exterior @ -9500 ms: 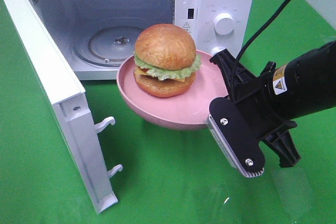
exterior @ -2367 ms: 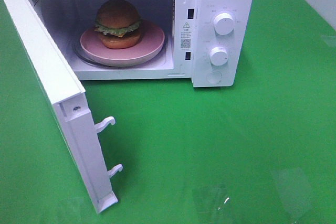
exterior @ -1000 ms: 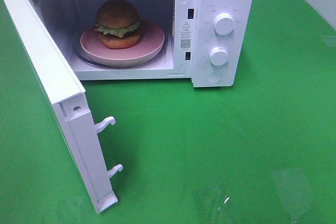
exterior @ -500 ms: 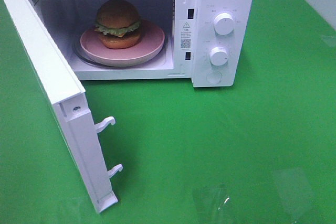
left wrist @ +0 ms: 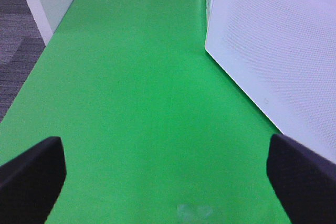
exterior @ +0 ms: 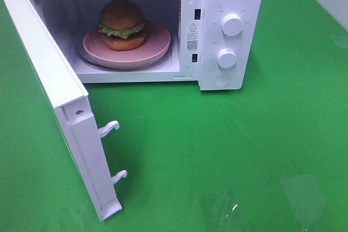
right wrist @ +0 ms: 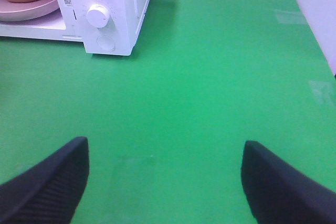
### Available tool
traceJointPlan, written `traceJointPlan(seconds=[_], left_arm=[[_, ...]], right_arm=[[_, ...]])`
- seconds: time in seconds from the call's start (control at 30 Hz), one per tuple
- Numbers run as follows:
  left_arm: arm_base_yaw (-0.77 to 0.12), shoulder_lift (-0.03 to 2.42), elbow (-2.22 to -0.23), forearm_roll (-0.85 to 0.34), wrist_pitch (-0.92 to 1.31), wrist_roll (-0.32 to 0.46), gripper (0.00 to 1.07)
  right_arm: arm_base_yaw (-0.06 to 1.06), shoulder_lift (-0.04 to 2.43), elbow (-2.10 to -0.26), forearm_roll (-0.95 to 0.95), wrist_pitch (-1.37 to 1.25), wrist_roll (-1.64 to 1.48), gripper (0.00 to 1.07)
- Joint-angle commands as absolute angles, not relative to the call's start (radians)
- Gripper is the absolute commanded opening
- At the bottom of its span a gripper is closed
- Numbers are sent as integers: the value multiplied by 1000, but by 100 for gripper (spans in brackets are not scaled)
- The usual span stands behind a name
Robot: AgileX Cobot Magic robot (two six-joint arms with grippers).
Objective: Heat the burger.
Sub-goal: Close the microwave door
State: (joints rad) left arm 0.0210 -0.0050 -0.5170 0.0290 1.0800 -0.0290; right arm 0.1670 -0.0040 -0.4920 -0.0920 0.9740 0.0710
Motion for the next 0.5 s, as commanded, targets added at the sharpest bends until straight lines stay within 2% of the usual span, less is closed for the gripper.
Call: traceJointPlan(seconds=[0.03, 0.5], left_arm=[[22, -20, -516, 32, 1066, -29, 98], [22, 2, -547, 19, 1019, -34, 95]], right_arm=[[163, -32, -491, -98, 962, 79, 76], [163, -32, -491, -98, 962, 79, 76]])
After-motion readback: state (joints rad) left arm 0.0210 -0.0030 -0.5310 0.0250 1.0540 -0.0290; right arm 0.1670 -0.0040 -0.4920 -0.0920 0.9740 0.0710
